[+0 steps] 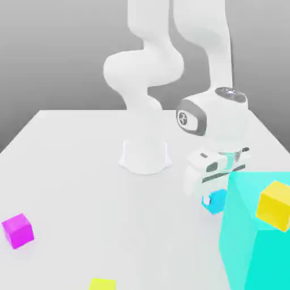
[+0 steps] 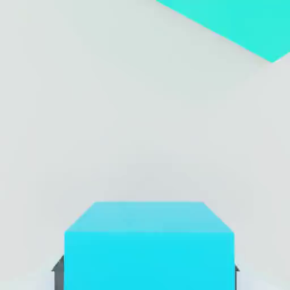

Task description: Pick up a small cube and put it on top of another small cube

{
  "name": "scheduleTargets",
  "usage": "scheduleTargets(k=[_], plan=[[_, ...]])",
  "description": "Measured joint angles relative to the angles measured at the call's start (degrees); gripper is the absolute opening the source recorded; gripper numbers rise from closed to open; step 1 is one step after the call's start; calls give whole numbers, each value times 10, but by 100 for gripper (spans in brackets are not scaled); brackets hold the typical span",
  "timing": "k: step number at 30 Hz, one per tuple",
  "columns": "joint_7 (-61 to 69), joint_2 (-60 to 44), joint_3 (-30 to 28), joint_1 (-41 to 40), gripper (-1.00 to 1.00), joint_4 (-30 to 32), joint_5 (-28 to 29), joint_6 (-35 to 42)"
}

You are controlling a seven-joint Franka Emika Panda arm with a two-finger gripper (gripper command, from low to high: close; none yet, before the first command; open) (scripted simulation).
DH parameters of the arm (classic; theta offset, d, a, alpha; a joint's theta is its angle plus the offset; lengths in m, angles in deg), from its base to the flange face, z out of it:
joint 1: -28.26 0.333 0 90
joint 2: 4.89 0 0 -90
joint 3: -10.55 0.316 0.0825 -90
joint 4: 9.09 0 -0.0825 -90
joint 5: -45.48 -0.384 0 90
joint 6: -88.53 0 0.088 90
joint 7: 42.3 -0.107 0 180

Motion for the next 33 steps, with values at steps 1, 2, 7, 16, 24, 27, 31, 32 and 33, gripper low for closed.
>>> scheduleTargets(k=[1, 2, 7, 16, 24, 27, 31, 32, 33], plan=[[5, 21, -1, 4, -100, 4, -9, 17], [7, 41, -2, 10, -100, 3, -33, 27], [6, 128, -43, 73, -100, -45, -193, 47], [29, 166, -75, 87, -100, -197, -202, 152], [111, 109, -100, 70, -100, -361, -123, 308], [142, 71, -116, 53, -100, -423, -84, 380], [189, 20, -135, 18, -100, -507, -40, 476], [201, 7, -139, 10, -100, -526, -27, 500], [215, -3, -142, 1, -100, -543, -13, 525]])
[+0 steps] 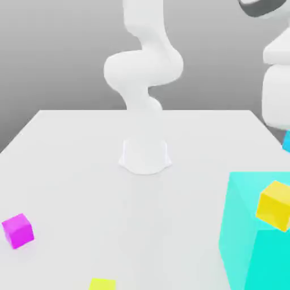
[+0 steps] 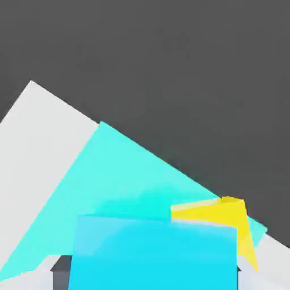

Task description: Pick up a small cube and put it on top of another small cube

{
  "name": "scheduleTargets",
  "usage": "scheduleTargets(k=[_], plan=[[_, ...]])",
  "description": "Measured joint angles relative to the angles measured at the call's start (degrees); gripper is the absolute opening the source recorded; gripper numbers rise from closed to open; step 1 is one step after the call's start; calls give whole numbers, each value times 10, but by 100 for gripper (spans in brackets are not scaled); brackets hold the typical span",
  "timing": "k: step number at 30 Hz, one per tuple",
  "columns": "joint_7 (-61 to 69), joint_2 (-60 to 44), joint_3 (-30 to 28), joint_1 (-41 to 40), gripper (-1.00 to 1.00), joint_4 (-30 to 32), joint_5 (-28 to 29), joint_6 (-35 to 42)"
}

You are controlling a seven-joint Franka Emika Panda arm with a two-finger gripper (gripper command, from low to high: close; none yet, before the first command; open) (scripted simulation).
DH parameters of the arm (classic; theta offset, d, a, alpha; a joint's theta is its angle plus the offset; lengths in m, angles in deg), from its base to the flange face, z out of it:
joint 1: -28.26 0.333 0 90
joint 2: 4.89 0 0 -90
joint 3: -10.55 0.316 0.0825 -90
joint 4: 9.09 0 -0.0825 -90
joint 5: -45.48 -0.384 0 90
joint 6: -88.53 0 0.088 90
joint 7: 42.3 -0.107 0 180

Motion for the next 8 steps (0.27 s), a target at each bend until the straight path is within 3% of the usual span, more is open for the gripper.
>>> scheduleTargets(k=[4, 5, 8], plan=[[29, -25, 16, -14, -100, 23, 11, -33], [30, -32, 17, -10, 100, 34, 11, -50], [30, -32, 17, -10, 100, 34, 11, -50]])
